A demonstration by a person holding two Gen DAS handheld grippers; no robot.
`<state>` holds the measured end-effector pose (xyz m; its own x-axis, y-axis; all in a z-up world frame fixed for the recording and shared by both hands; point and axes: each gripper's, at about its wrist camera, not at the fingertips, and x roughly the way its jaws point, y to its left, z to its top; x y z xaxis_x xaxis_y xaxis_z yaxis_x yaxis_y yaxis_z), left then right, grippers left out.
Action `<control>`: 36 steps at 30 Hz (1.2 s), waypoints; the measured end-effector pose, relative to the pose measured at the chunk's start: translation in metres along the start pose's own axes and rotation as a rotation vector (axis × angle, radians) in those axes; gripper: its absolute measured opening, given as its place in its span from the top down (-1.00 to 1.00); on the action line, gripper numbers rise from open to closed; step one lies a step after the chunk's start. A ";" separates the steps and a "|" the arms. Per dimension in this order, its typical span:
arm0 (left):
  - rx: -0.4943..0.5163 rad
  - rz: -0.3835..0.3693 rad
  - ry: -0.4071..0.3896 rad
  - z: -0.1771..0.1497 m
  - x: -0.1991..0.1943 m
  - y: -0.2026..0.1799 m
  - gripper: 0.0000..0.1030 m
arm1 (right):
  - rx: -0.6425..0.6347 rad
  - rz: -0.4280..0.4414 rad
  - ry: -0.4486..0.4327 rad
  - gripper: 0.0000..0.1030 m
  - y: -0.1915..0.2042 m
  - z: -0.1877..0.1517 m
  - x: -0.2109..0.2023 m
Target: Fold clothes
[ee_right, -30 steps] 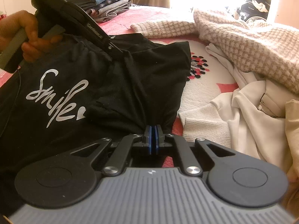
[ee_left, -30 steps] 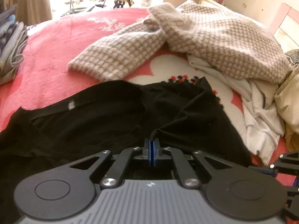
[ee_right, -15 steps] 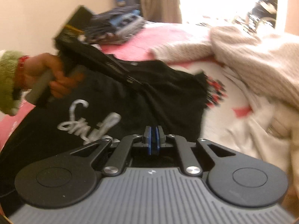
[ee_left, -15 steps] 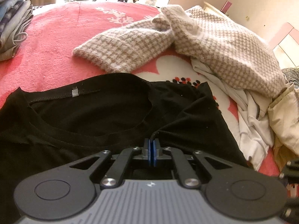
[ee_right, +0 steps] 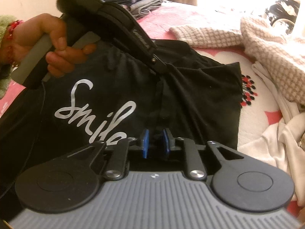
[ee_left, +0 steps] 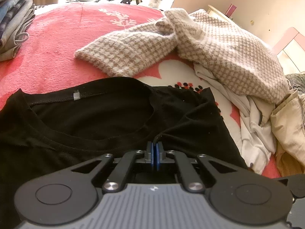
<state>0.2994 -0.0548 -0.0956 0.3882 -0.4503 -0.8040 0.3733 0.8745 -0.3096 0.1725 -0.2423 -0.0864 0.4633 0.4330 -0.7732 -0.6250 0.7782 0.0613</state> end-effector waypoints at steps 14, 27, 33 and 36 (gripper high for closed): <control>-0.028 -0.035 -0.017 0.000 -0.008 0.004 0.93 | 0.028 -0.042 -0.081 0.95 -0.006 -0.005 -0.022; 0.000 -0.008 0.005 -0.005 -0.005 0.008 0.93 | -0.077 0.003 -0.029 0.95 0.008 -0.007 -0.019; 0.048 0.038 0.029 -0.007 -0.002 0.009 0.65 | -0.083 0.029 0.046 0.80 0.011 -0.015 -0.009; 0.104 0.000 -0.006 -0.005 -0.015 0.005 0.01 | -0.007 0.096 0.044 0.64 0.001 -0.015 -0.023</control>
<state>0.2916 -0.0434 -0.0877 0.3935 -0.4515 -0.8008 0.4582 0.8515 -0.2549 0.1517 -0.2584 -0.0786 0.3736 0.4848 -0.7909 -0.6695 0.7310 0.1318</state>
